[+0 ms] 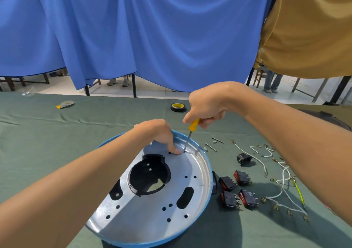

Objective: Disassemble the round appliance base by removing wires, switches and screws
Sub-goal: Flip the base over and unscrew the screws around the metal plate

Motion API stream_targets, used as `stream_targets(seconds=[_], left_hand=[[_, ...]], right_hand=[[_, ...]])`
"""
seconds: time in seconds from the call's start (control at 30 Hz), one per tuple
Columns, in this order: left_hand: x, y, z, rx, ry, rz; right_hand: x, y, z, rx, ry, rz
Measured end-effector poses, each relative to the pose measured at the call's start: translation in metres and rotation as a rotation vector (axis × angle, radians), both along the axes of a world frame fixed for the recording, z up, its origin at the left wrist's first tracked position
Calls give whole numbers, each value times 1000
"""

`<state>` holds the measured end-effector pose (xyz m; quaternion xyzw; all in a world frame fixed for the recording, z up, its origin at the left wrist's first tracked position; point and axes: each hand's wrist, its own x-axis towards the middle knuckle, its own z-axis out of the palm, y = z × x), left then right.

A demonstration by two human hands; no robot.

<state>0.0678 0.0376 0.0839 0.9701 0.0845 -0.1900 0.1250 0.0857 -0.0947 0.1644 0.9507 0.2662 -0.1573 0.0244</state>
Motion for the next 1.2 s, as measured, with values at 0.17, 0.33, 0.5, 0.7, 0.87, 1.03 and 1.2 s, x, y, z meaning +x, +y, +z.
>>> stream_targets(seconds=[0.17, 0.33, 0.5, 0.7, 0.87, 1.03, 1.2], left_hand=[[-1, 4, -3, 3, -28, 22], [0, 6, -4, -21, -37, 34], [1, 8, -7, -49, -41, 45], [1, 9, -7, -41, -55, 27], [0, 11, -9, -42, -70, 35], [0, 11, -8, -47, -79, 37], [1, 11, -9, -67, -73, 37]], right_hand=[[-2, 1, 3, -25, -46, 85], [-8, 2, 8, -5, -173, 160], [-11, 9, 3, 41, -136, 181], [-11, 7, 5, -106, -182, 94], [-14, 8, 5, -28, -239, 173], [-13, 4, 5, 6, -206, 181], [-11, 5, -1, -4, -314, 151]])
